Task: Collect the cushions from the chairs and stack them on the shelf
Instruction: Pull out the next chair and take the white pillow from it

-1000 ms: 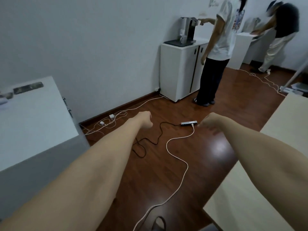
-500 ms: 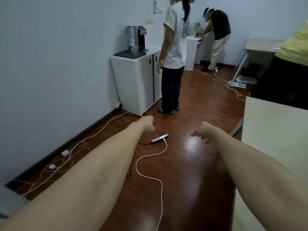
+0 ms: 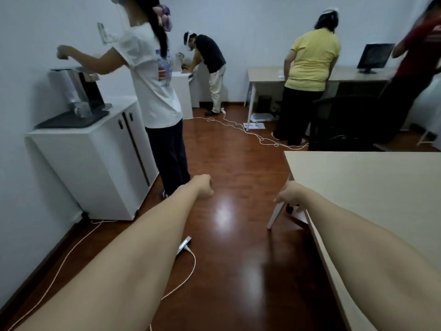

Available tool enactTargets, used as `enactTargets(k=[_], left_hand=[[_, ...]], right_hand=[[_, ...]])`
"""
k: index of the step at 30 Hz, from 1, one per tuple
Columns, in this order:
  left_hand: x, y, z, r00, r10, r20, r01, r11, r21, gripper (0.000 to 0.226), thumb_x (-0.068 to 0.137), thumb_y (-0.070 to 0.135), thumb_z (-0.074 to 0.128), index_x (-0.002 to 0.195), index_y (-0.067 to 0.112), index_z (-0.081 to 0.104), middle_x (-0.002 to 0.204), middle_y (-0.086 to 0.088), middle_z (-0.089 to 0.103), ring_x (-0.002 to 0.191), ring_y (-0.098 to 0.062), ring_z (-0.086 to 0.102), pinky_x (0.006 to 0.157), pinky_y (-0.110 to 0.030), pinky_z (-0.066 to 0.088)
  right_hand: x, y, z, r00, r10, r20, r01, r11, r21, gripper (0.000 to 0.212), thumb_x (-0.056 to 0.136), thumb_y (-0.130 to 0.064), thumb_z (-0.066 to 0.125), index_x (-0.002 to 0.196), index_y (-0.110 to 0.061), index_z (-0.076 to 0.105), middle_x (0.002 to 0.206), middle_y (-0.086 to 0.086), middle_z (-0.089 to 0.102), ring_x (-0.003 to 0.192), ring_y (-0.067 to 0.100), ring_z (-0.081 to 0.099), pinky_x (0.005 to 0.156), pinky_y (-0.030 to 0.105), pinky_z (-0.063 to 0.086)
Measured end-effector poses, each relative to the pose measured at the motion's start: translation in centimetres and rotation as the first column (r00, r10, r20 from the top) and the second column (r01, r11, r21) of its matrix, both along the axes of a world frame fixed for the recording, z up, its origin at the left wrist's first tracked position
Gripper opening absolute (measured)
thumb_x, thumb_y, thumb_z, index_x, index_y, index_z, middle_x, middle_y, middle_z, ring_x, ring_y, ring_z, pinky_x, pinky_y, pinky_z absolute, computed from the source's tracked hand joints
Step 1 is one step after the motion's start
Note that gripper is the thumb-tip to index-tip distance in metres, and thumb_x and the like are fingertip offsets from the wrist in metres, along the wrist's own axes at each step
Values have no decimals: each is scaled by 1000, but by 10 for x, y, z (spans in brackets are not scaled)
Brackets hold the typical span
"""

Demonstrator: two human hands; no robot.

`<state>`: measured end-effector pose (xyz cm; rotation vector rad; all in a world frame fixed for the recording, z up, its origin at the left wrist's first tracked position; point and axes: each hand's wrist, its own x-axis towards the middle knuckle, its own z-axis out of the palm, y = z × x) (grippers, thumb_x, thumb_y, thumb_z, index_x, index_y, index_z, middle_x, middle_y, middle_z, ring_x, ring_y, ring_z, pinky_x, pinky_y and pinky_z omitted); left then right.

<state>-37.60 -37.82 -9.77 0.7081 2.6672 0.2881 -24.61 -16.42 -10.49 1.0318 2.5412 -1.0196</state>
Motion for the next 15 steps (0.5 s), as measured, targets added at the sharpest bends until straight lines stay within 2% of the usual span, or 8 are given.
enactTargets(k=[5, 9, 13, 15], left_hand=[[-81, 102, 0, 993, -106, -44, 108, 993, 39, 45, 93, 19, 48, 137, 9, 45, 142, -12, 48, 129, -28, 48, 100, -30, 41], [-136, 185, 1, 991, -130, -38, 131, 991, 40, 47, 93, 21, 50, 138, 11, 44, 144, -10, 47, 132, -27, 45, 105, -31, 39], [-196, 265, 4, 989, -146, -36, 149, 987, 68, 47, 91, 21, 53, 136, 10, 46, 141, -10, 51, 129, -27, 49, 105, -31, 40], [-225, 296, 3, 988, -155, -24, 156, 986, 60, 47, 90, 21, 53, 136, 12, 47, 140, -10, 51, 127, -27, 51, 105, -32, 41]], right_hand=[[-58, 93, -4, 993, -120, 5, 120, 993, -8, 32, 86, -15, 66, 111, 3, 56, 108, 18, 53, 99, 33, 54, 83, 43, 50], [-100, 170, -3, 981, -190, 32, 191, 981, -31, 44, 87, -16, 66, 124, 4, 55, 126, 21, 56, 114, 35, 57, 88, 46, 50], [-155, 247, 2, 968, -246, 45, 247, 968, -33, 44, 88, -17, 64, 127, 3, 54, 131, 20, 54, 118, 33, 55, 90, 45, 49], [-182, 275, 5, 963, -266, 40, 268, 962, -52, 46, 88, -16, 65, 127, 2, 52, 131, 19, 55, 120, 33, 55, 86, 45, 48]])
